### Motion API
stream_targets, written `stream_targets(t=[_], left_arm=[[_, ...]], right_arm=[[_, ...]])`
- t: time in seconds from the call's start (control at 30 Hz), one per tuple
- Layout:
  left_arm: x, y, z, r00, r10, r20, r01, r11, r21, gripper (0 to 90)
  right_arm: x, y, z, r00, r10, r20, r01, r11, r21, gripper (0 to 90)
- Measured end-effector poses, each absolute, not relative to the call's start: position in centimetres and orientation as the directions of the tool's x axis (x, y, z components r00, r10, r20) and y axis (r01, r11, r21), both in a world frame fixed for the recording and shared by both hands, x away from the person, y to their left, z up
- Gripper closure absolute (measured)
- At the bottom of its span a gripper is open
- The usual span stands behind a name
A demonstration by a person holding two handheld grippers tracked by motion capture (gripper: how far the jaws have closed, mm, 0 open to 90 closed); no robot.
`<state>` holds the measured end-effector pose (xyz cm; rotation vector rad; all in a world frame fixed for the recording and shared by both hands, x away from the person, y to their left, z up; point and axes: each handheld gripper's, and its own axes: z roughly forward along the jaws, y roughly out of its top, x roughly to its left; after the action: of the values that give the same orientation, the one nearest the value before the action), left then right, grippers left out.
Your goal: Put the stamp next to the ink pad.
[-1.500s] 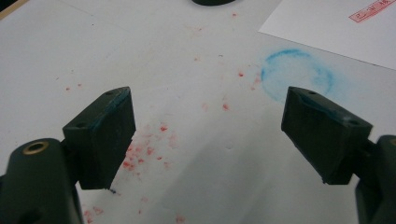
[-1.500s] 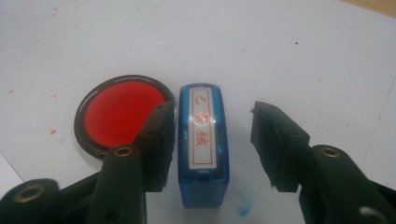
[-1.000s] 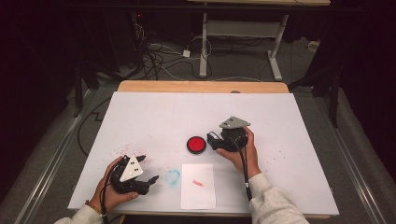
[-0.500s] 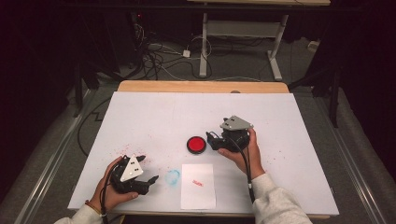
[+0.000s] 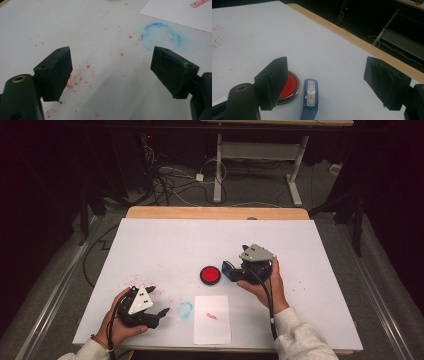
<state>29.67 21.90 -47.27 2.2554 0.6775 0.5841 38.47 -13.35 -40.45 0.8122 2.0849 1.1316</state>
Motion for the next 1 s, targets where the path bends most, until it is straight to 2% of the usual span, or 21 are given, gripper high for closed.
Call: stream_targets(t=[1.0], left_arm=[[29.7,21.7,-47.3,0.765,0.608,0.213,0.296,-0.626,0.722,17.2]], right_arm=[[34.6,-16.4,-39.7,-0.631,0.72,-0.29,0.143,0.474,0.869,19.5]])
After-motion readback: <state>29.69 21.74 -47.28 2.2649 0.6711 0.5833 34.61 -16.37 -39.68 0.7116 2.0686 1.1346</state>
